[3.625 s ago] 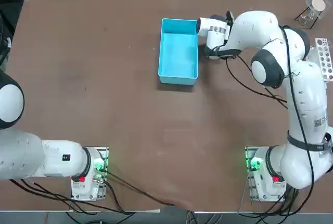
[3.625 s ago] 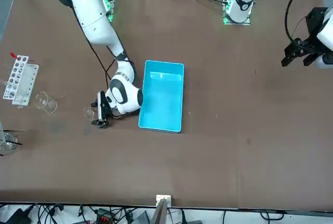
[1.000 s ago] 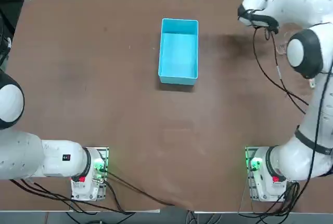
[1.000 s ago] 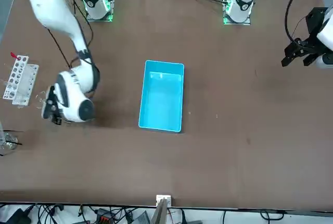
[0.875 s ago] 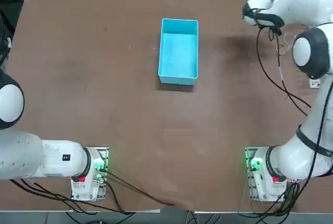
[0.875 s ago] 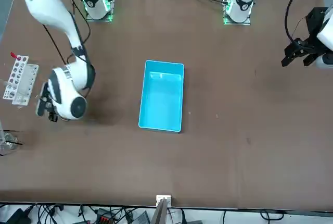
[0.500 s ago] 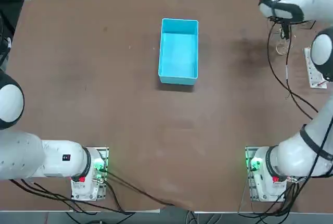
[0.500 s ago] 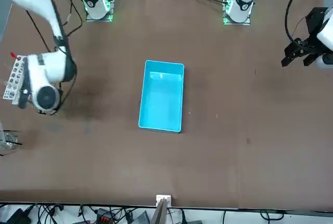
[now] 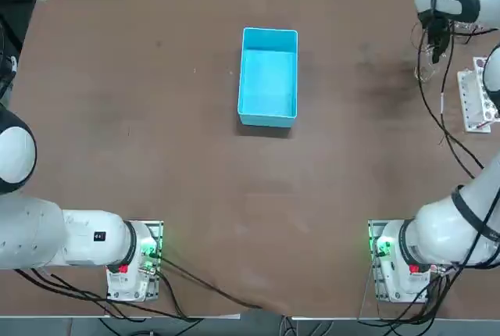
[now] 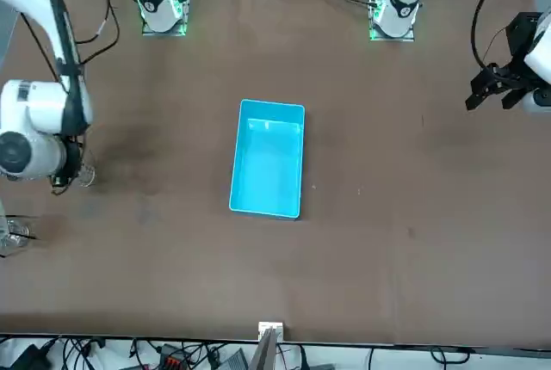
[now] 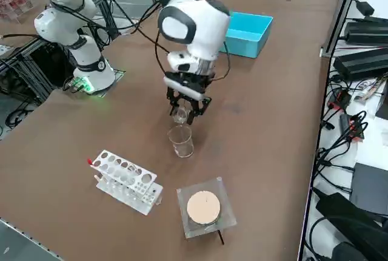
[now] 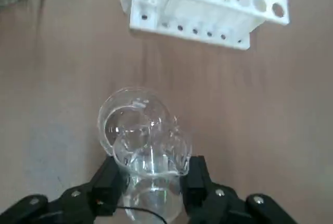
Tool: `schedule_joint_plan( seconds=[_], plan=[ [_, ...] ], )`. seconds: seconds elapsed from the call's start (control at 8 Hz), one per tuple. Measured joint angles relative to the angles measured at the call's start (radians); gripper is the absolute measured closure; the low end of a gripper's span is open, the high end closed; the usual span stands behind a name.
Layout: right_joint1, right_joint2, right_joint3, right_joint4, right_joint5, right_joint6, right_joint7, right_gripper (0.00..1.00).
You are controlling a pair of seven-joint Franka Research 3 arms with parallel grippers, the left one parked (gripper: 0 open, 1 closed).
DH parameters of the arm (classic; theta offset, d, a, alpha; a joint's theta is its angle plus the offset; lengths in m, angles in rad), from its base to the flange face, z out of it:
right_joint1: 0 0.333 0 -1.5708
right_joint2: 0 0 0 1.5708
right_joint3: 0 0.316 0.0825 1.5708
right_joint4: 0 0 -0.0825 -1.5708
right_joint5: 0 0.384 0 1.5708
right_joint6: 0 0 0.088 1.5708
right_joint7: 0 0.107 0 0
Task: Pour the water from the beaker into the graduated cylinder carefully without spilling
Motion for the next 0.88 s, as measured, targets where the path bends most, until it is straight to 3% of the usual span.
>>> schedule_joint_plan(
  seconds=[0.88],
  plan=[
    [-0.104,-0.003,0.002,-0.001,0.277,0.042,-0.358,0.39]
  ],
)
